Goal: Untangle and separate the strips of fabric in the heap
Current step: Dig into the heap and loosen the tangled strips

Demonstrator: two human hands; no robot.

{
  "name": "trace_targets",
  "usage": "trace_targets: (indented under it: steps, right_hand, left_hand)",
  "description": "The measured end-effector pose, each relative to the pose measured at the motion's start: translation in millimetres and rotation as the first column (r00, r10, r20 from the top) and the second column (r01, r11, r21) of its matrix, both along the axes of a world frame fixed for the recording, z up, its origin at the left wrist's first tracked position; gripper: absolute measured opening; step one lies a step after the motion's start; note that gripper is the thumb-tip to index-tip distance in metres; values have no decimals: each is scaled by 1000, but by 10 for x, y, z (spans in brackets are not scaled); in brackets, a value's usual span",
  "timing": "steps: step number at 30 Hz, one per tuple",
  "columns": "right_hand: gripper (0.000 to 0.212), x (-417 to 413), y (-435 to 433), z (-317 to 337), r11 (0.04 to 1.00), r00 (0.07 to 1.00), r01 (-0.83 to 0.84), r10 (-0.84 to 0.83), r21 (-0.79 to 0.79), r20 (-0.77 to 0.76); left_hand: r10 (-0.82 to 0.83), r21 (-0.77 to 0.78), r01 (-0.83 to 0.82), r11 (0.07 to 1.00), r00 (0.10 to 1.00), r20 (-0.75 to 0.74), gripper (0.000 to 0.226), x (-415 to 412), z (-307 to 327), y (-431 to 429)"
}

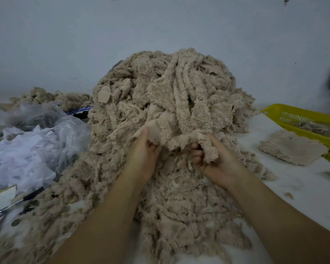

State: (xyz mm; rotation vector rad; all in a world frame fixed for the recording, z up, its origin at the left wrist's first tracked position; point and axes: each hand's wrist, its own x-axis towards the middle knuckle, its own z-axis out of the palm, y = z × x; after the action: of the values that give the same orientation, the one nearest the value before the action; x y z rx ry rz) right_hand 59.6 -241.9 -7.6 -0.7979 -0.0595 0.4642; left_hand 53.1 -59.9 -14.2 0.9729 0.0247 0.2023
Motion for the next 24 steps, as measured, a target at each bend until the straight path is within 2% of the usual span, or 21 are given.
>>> trace_targets:
  steps: [2,4,6,8,11,15,17,19,20,22,24]
  right_hand:
    - [15,21,-24,-3,998,999,-32,31,58,24]
    - [18,43,-25,-21,991,997,-65,59,120,52]
    - [29,67,-36,-39,985,995,-80,71,155,65]
    - [39,80,-51,-45,982,995,-86,77,169,59]
    - [33,94,-73,-68,977,996,-85,80,195,37]
    - [36,107,-104,-91,969,998,-70,68,238,15]
    - [26,91,-108,-80,965,998,-55,58,258,-4]
    - [13,90,-109,-75,964,1000,-8,16,265,-26]
    - [13,93,-105,-74,964,999,24,-15,266,-34]
    - [21,108,-97,-66,963,994,102,-89,247,-63]
    - [19,106,-107,-45,967,984,169,-156,191,-85]
  left_hand:
    - [-56,326,45,944,998,24,26,-70,-22,-73]
    - [-73,604,49,795,997,16,35,-110,-45,-121]
    - [-182,755,83,651,982,49,49,-109,-66,-159]
    - [-215,812,74,579,974,65,46,-92,-96,-188]
    - [-39,711,4,704,999,34,13,-112,-92,-175]
    - [-9,619,55,783,997,-77,25,-110,-73,-125]
    - [-7,492,73,868,991,-135,14,-85,-47,-114]
    - [43,396,37,917,981,-192,9,-55,-9,-95]
    - [71,343,9,939,973,-221,9,-35,-5,-76]
    - [75,158,-33,987,960,-271,15,-14,26,-35]
    - [0,-106,-26,994,970,-244,20,5,36,12]
